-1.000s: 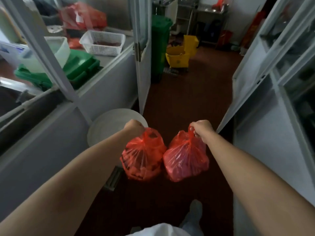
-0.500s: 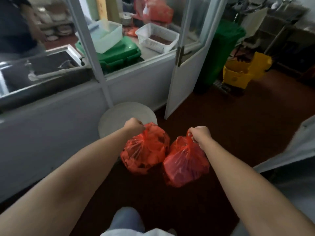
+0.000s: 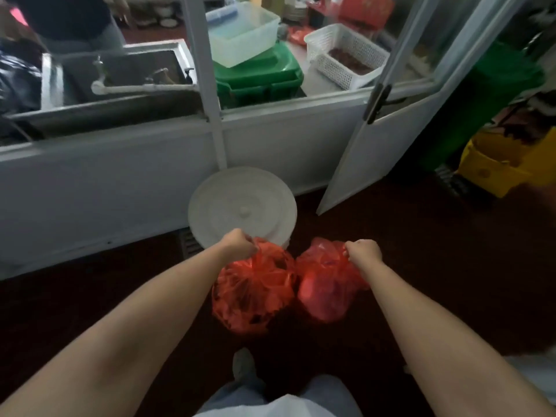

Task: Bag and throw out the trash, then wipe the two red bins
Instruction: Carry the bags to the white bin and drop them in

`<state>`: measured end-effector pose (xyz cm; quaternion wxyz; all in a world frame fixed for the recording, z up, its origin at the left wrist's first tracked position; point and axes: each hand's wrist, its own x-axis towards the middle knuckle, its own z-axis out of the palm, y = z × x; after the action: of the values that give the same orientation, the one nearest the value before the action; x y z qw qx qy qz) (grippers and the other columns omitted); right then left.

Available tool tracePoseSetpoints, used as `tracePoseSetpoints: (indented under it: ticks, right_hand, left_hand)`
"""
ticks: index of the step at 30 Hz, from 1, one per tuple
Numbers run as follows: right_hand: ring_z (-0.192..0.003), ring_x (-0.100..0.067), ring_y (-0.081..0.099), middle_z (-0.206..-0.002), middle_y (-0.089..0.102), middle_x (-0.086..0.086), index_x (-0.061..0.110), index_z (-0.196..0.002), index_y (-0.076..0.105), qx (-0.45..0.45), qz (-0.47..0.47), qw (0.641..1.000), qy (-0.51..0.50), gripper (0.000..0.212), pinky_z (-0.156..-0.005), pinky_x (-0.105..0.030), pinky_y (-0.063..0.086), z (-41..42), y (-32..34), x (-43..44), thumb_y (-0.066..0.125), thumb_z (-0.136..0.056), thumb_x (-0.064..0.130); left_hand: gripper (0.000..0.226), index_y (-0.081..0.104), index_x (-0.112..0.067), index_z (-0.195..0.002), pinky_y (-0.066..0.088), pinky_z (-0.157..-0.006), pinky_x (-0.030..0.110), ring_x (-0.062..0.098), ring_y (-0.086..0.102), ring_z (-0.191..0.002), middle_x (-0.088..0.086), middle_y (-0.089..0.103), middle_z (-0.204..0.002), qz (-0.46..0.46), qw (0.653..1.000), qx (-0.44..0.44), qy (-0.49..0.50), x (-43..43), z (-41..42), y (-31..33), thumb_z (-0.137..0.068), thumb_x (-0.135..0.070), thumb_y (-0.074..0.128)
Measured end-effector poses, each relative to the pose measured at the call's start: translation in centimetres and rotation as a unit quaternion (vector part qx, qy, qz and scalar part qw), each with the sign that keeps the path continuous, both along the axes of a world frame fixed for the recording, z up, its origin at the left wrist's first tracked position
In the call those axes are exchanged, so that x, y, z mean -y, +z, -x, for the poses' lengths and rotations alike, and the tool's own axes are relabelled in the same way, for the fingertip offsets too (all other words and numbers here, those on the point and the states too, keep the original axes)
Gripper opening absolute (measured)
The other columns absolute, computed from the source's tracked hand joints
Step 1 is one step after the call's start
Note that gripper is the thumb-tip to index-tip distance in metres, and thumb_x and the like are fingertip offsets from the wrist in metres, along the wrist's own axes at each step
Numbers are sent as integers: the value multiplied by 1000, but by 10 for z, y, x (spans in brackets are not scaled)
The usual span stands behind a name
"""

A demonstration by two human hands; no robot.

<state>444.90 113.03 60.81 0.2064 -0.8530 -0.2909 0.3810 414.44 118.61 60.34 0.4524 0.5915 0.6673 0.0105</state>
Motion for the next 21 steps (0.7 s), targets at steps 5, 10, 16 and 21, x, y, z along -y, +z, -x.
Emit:
tracePoseSetpoints:
  ticks: [5, 10, 16, 21]
  right_hand:
    - [-96, -42, 69, -95, 74, -21, 3, -84, 75, -19, 32, 998, 56, 23, -87, -48, 57, -17, -15, -34, 60, -89, 19]
    - [-84, -38, 68, -87, 73, -18, 2, -84, 73, -41, 48, 993, 95, 19, -81, -42, 55, -38, -31, -74, 59, -86, 14]
    - [-84, -29, 62, -91, 71, -16, 4, -89, 71, -68, 97, 979, 166, 16, -88, -44, 54, -44, -58, -110, 58, -90, 14]
    - [-78, -30, 58, -83, 69, -15, 12, -66, 65, -38, 117, 970, 208, 24, -75, -44, 49, -45, -88, -123, 57, -88, 11]
  left_hand:
    - [18, 77, -4, -89, 56, -77, 36, 30, 72, -93, 18, 75, -94, 18, 998, -24, 61, 7, -10, -21, -84, -20, 70]
    - [14, 79, -13, -86, 50, -69, 24, 21, 72, -87, 6, 76, -87, 31, 989, -60, 128, 18, -28, -30, -85, -23, 69]
    - [10, 79, -18, -84, 49, -66, 20, 17, 70, -85, -1, 74, -82, 29, 966, -59, 250, 30, -40, -50, -83, -27, 74]
    - [11, 78, -16, -88, 56, -81, 32, 25, 71, -90, 5, 75, -89, 41, 948, -40, 312, 38, -32, -82, -87, -27, 73]
